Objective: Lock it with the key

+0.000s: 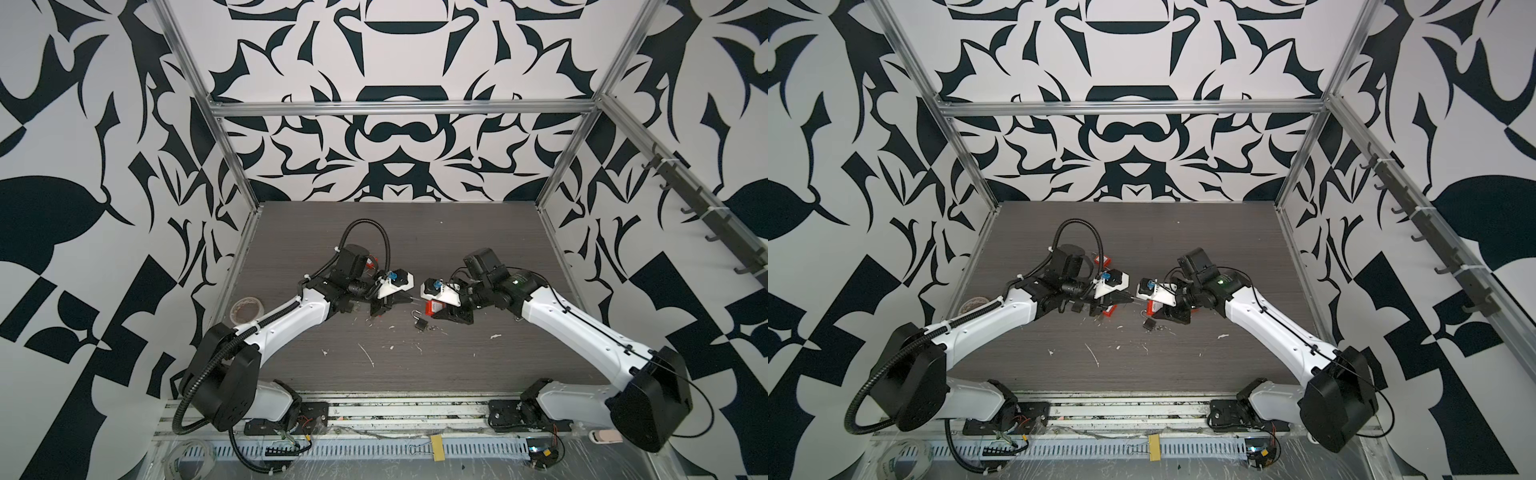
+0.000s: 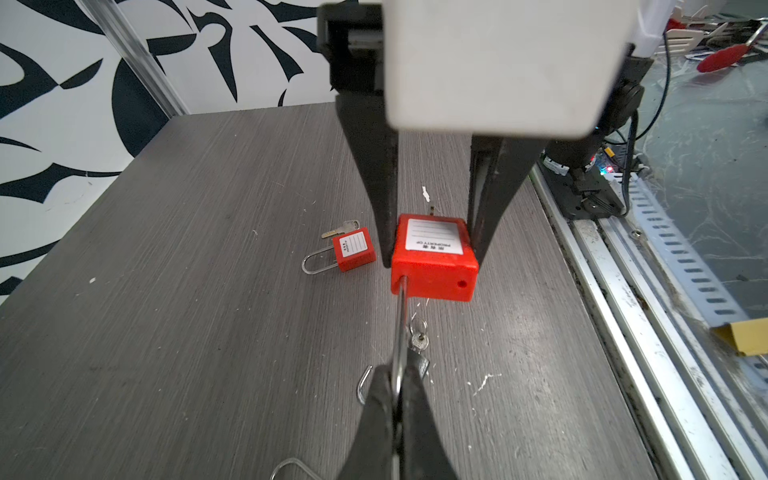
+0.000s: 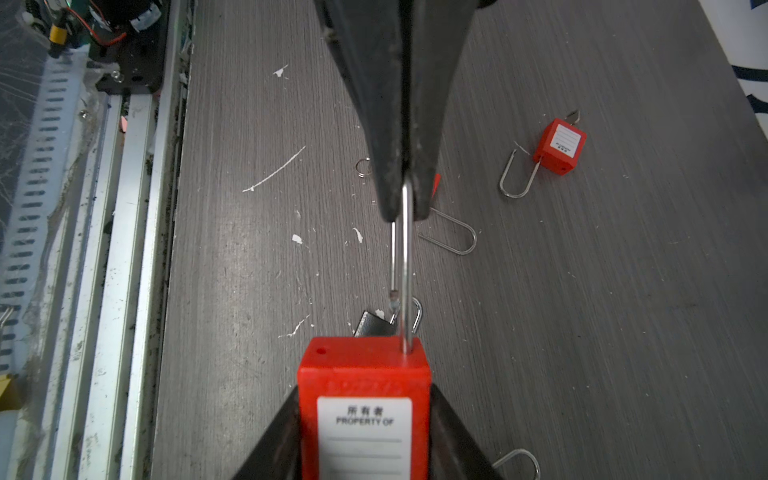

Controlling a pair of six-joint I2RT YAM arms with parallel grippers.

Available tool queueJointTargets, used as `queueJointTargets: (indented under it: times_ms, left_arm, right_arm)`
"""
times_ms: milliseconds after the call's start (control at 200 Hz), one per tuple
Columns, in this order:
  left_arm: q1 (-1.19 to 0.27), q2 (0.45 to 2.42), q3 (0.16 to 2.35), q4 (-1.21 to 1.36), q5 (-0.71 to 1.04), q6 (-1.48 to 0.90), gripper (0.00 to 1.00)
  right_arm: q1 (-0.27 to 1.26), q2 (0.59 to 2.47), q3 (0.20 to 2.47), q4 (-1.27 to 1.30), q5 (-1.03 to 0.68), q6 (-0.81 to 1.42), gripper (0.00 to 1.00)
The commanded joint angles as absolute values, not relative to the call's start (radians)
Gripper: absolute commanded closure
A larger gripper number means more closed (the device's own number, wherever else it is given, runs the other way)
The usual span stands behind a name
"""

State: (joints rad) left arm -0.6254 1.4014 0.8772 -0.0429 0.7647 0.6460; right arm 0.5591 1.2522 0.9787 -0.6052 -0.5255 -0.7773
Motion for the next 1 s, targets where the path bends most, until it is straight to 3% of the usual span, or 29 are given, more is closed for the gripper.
queueJointTargets:
  times_ms: [0, 30, 70, 245, 550, 660, 830, 995]
  left_arm:
    - [-0.631, 1.394, 0.891, -0.038, 0.816, 0.612, 1.0]
    - [-0.631, 1.387, 0.882, -0.021, 0.824, 0.595, 1.0]
    - [-0.632, 1.377, 0.871, 0.01, 0.836, 0.569, 1.0]
    - [-0.631, 1.349, 0.816, 0.15, 0.895, 0.45, 1.0]
    - [-0.644, 1.318, 0.772, 0.221, 0.908, 0.394, 1.0]
    - [-0.652, 1.318, 0.769, 0.222, 0.902, 0.394, 1.0]
    - [-0.656, 1.324, 0.772, 0.228, 0.902, 0.39, 1.0]
    - [-0.668, 1.341, 0.779, 0.228, 0.903, 0.379, 1.0]
  right_arm:
    - [0.564, 1.193, 1.011, -0.579, -0.516, -0.787, 0.32]
    - [0.564, 1.183, 1.011, -0.589, -0.51, -0.786, 0.21]
    - [0.564, 1.172, 1.016, -0.601, -0.516, -0.777, 0.15]
    - [0.562, 1.159, 1.065, -0.717, -0.468, -0.799, 0.13]
    - [0.56, 1.211, 1.108, -0.809, -0.458, -0.834, 0.34]
    - [0.561, 1.224, 1.116, -0.811, -0.469, -0.834, 0.51]
    - [0.56, 1.224, 1.122, -0.813, -0.504, -0.84, 0.64]
    - [0.561, 1.221, 1.125, -0.803, -0.507, -0.85, 0.7]
